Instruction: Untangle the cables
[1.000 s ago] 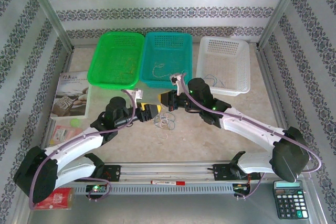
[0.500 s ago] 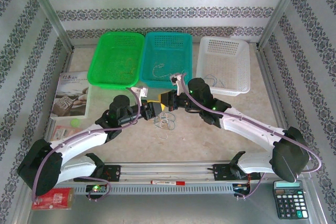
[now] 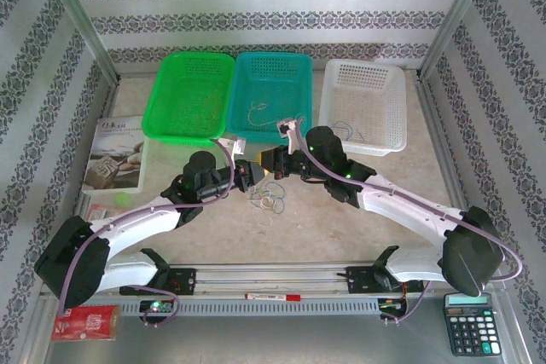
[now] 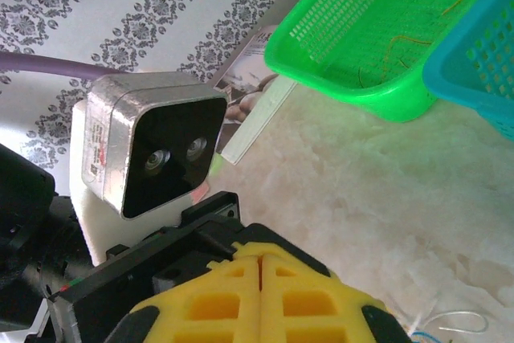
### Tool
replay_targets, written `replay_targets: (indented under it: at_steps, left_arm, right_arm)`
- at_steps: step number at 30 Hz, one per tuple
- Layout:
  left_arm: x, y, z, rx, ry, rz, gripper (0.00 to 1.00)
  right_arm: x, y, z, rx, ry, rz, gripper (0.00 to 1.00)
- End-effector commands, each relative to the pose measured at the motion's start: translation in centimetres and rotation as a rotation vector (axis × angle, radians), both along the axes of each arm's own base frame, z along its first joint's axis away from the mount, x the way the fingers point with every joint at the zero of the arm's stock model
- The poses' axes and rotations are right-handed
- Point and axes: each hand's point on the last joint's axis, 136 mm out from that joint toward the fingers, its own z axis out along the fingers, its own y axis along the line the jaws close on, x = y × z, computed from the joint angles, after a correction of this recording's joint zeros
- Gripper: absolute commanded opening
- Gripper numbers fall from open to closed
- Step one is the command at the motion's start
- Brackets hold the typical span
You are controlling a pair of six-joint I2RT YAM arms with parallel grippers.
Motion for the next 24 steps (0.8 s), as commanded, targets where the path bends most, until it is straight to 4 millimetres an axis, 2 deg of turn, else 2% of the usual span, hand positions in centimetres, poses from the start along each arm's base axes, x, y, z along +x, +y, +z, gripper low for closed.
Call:
replay_targets:
  at_steps: [1, 6, 11, 15, 20, 24]
  left_arm:
    - [0.0, -0.5, 2.7, -0.056, -0.073, -0.007, 0.00]
    - [-0.1, 0.0, 3.3, -0.078, -0.073, 0.015, 0.00]
    - [-0.1, 0.4, 4.6, -0.105, -0.083, 0.039, 0.00]
    - [-0.2, 0.7, 6.0, -0.133, -0.098, 0.053, 0.00]
    - [-0.4, 0.8, 7.6, -0.164, -0.108, 0.049, 0.00]
    - [-0.5, 0.8, 8.3, -0.173, -0.108, 0.047, 0.00]
  right_arm:
    - [0.3, -1.0, 2.1, 0.047, -0.046, -0.024, 0.23]
    - [0.6, -3.2, 1.5, 0.041, -0.051, -0.088, 0.41]
    - [0.4, -5.8, -0.7, 0.019, -0.050, -0.173, 0.53]
    - [-0.1, -6.9, -3.0, -0.006, -0.055, -0.203, 0.58]
    - [-0.9, -5.6, -4.2, -0.014, -0.097, -0.137, 0.60]
    - [-0.8, -3.9, -5.1, -0.052, -0.117, -0.110, 0.61]
